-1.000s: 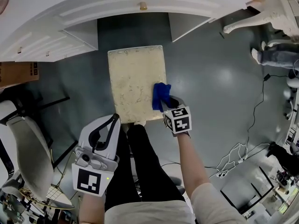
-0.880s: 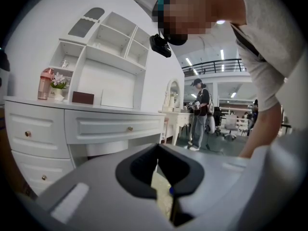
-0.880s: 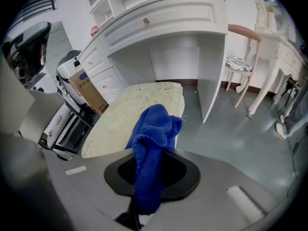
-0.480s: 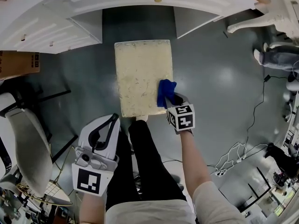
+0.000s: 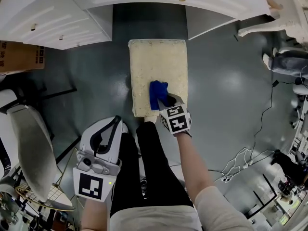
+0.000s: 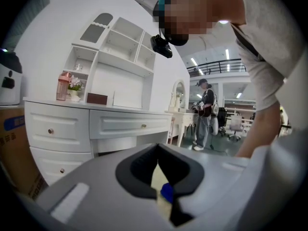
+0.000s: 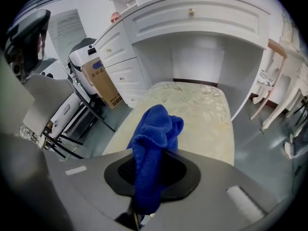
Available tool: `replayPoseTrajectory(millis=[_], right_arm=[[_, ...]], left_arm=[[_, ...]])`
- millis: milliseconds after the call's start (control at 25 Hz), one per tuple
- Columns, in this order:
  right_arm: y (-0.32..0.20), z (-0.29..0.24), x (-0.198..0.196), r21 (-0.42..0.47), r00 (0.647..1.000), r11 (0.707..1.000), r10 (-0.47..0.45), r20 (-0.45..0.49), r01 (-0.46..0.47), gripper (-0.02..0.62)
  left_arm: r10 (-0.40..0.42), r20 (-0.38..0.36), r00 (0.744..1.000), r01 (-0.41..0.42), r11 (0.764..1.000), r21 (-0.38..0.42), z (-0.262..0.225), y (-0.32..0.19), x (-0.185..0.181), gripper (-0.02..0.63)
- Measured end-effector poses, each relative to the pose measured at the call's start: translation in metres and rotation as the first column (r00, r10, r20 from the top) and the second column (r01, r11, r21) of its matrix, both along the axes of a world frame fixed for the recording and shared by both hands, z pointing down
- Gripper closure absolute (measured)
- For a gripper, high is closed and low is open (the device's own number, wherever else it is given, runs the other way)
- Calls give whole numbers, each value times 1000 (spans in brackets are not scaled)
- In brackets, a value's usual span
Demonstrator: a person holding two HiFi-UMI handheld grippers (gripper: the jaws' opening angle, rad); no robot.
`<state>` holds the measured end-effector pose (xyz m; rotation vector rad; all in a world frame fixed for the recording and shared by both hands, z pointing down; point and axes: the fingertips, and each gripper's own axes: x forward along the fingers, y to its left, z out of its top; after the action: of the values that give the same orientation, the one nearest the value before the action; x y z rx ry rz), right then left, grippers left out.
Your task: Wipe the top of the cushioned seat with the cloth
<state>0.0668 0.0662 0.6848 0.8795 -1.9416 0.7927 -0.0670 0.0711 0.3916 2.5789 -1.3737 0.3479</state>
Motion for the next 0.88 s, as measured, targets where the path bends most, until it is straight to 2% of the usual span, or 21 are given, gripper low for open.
replayPoseTrajectory(millis=[240, 440, 880], right_arm=[[11, 1, -52, -4, 999, 1000, -28, 28, 28, 537], [19, 0, -80, -6, 999, 999, -41, 36, 41, 537], [51, -2, -84, -17, 999, 1000, -10, 41, 11, 537]], left_arm=[[-9, 4, 1000, 9, 1000, -3, 2, 11, -27, 606], [-9, 9, 1000, 9, 1000, -5, 1, 19, -46, 606], [12, 4, 1000, -12, 1000, 3, -4, 27, -58, 606]])
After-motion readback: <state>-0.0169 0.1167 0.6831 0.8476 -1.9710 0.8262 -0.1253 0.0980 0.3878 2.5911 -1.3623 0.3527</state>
